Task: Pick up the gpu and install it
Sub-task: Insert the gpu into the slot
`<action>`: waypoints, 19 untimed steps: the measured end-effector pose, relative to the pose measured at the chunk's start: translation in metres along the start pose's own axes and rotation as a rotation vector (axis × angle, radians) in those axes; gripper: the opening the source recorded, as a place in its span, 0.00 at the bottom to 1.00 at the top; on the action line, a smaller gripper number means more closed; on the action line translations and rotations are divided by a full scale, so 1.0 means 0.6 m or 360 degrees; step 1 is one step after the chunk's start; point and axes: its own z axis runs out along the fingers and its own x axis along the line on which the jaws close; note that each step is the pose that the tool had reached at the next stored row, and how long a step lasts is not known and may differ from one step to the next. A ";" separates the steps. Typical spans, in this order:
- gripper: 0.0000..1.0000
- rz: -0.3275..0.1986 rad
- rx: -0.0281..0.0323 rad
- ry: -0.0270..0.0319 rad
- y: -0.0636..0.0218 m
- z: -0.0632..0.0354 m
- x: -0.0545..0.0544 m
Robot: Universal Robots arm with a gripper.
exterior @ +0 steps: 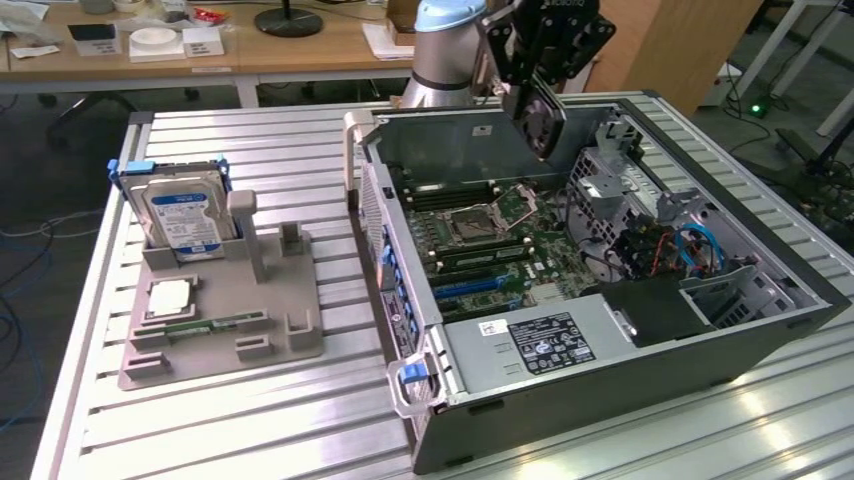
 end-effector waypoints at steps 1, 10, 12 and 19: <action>0.28 -0.0024 0.00000 0.00009 0.000 0.000 0.000; 0.28 -0.0181 -0.00061 0.00058 0.000 0.000 0.002; 0.28 -0.0211 -0.00070 0.00068 0.000 0.000 0.003; 0.28 -0.0330 -0.00076 0.00113 0.000 0.000 0.005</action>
